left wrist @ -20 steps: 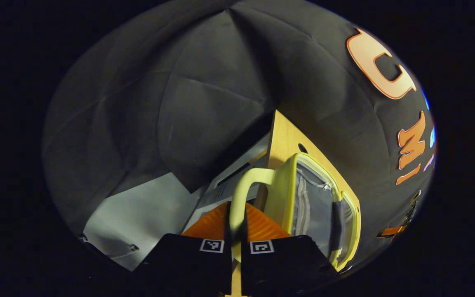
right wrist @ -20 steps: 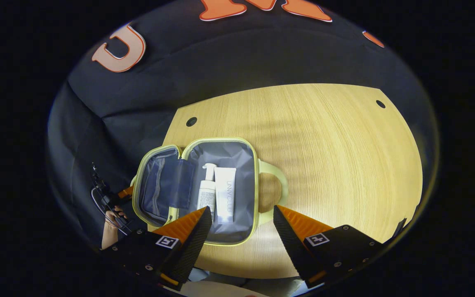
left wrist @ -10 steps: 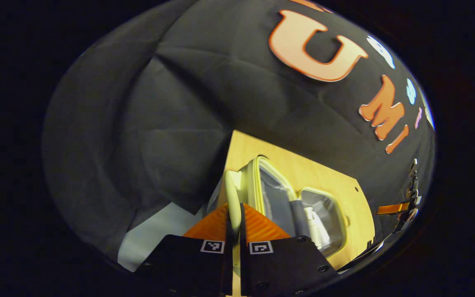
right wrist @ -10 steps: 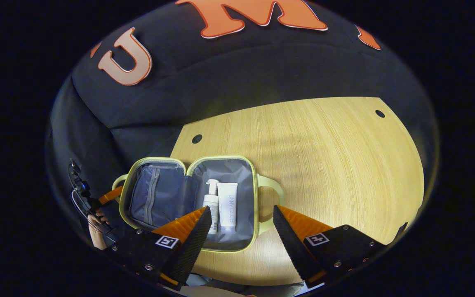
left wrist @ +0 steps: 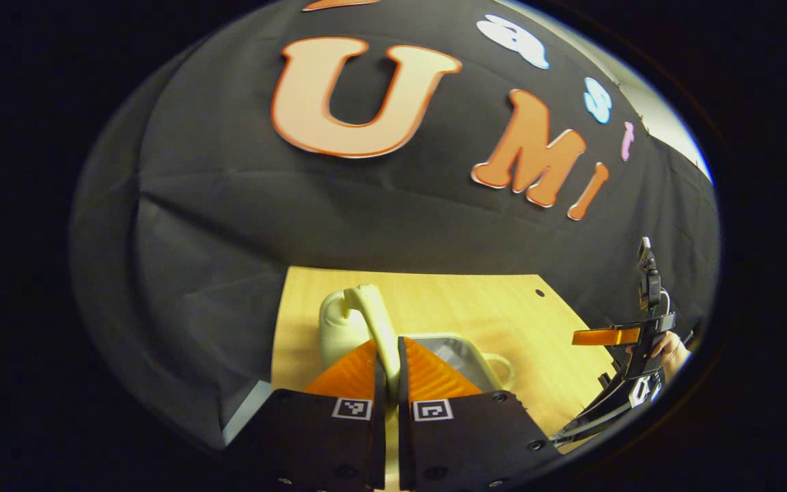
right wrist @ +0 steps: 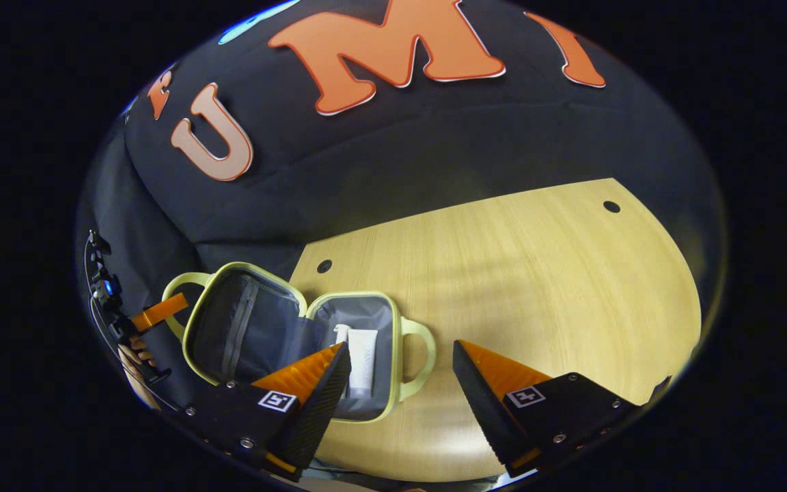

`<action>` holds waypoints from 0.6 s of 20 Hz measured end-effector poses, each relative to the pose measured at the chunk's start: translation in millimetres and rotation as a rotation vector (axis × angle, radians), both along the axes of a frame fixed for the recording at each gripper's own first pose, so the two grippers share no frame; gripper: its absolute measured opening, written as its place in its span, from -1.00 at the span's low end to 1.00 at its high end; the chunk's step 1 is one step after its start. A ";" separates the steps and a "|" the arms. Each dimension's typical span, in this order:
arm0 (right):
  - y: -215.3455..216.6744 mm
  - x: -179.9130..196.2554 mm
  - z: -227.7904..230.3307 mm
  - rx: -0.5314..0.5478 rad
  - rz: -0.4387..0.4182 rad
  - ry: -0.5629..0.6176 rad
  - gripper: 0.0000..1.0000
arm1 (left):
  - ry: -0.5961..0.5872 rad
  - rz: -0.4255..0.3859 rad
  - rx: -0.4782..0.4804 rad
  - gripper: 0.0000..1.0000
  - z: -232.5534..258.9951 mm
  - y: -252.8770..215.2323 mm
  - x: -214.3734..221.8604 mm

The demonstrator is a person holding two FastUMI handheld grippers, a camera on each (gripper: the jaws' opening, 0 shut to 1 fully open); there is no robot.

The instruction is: First open the suitcase, pack the skin care products into it, and then close the suitcase.

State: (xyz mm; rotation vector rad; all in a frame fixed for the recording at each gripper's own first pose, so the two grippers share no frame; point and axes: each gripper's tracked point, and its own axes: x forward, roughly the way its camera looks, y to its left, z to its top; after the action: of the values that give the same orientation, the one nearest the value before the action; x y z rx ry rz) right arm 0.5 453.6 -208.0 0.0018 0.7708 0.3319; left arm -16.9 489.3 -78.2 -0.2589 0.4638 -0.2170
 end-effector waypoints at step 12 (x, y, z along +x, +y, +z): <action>-121.3 33.1 18.7 0.037 -0.033 -0.020 0.91 | 0.077 -0.123 0.041 -0.84 -24.4 -207.5 45.0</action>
State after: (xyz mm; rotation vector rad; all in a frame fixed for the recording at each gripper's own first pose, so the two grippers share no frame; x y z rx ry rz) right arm 33.5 332.4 -189.3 0.0456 0.7437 0.3139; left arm 28.2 281.8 -102.6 -0.1993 0.5604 -0.3182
